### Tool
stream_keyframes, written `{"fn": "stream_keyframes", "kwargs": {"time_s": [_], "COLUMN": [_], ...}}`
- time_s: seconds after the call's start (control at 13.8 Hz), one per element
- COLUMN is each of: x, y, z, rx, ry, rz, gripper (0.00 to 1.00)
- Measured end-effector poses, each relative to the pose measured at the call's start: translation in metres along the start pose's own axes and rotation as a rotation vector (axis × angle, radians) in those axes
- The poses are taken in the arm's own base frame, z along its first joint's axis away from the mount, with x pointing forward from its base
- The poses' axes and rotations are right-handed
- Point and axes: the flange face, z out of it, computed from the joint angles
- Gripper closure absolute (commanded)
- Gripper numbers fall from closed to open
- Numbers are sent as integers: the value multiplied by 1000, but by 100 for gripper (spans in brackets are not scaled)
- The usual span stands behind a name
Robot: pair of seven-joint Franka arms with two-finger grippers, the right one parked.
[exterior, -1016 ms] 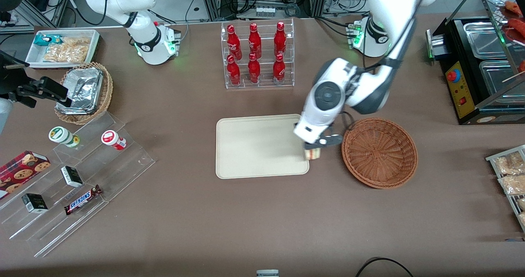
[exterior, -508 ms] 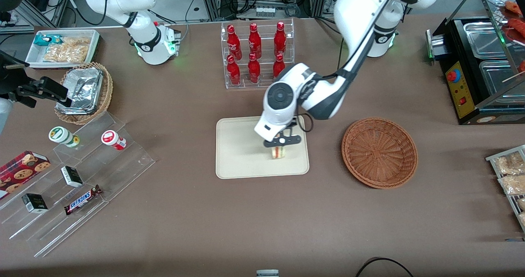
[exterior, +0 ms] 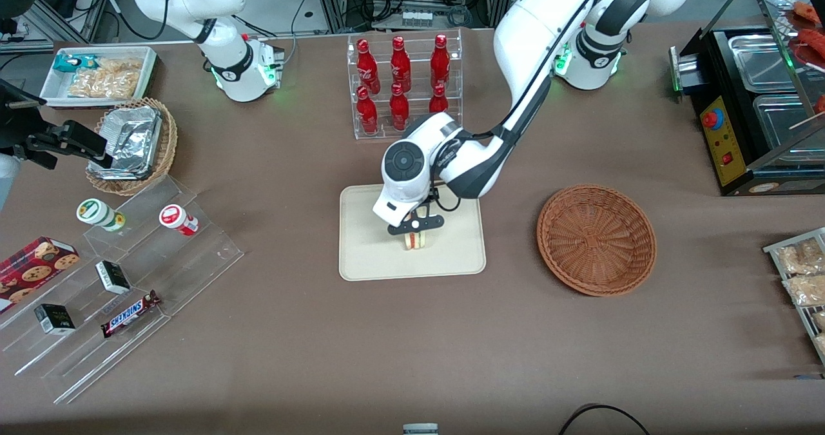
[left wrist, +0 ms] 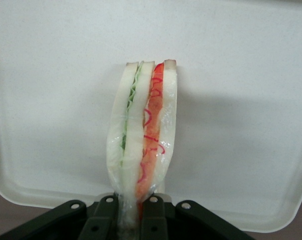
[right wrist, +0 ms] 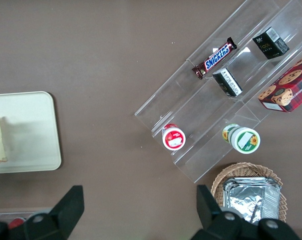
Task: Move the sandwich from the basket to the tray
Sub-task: 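Lower the sandwich onto the tray and open the left gripper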
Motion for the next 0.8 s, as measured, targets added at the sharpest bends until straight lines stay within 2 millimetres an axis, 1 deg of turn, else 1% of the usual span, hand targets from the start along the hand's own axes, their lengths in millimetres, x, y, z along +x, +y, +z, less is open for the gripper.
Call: {"fn": "stream_keyframes", "kwargs": {"time_s": [0.29, 0.36, 0.44, 0.51, 0.58, 0.8], "x": [6, 7, 8, 9, 9, 11], "y": [4, 4, 4, 4, 4, 6], "z": [3, 6, 7, 8, 7, 0], "rx": [0, 3, 5, 6, 7, -4], "ry": [-1, 0, 2, 4, 7, 15], "rz": [-15, -15, -15, -14, -13, -12], "gripper": [97, 89, 63, 5, 0, 0]}}
